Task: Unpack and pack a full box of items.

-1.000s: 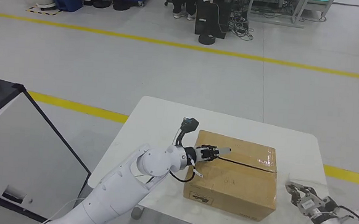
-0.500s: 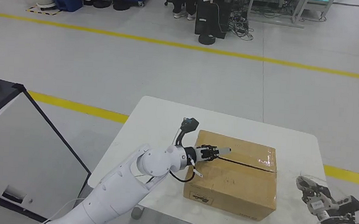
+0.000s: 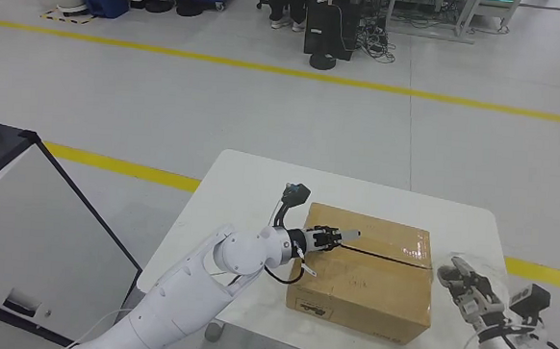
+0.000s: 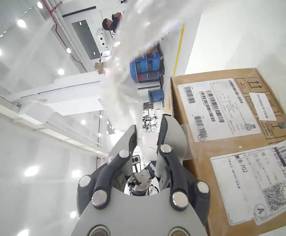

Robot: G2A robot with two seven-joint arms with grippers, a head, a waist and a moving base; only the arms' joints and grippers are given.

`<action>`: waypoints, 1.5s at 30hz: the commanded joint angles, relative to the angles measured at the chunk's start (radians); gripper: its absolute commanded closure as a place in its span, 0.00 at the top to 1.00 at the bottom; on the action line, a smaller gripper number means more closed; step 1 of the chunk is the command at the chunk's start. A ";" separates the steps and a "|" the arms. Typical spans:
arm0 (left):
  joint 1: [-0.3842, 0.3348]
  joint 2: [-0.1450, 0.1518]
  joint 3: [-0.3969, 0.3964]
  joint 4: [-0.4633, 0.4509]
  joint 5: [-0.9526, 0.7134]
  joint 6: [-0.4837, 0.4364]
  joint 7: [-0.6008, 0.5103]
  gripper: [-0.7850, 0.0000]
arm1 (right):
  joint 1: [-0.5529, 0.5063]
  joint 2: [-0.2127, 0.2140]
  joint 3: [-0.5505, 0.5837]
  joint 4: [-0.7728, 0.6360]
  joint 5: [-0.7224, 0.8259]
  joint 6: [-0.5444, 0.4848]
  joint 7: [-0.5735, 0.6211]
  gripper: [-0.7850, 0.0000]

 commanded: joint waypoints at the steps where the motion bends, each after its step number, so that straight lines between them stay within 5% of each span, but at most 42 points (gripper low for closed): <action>1: 0.000 0.000 0.000 0.000 0.000 0.000 0.000 1.00 | -0.001 -0.003 -0.006 -0.015 -0.027 0.000 -0.015 0.93; 2: 0.000 0.000 0.000 0.000 0.000 0.000 0.000 1.00 | -0.001 -0.004 -0.008 -0.021 -0.048 -0.002 -0.027 1.00; 30: 0.000 0.000 0.000 0.000 0.000 0.000 0.000 1.00 | 0.000 -0.036 -0.042 -0.179 -0.271 0.000 -0.059 1.00; 45: 0.000 0.000 0.000 0.000 0.000 0.000 0.000 1.00 | 0.043 -0.033 -0.023 -0.166 -0.199 0.108 0.233 1.00</action>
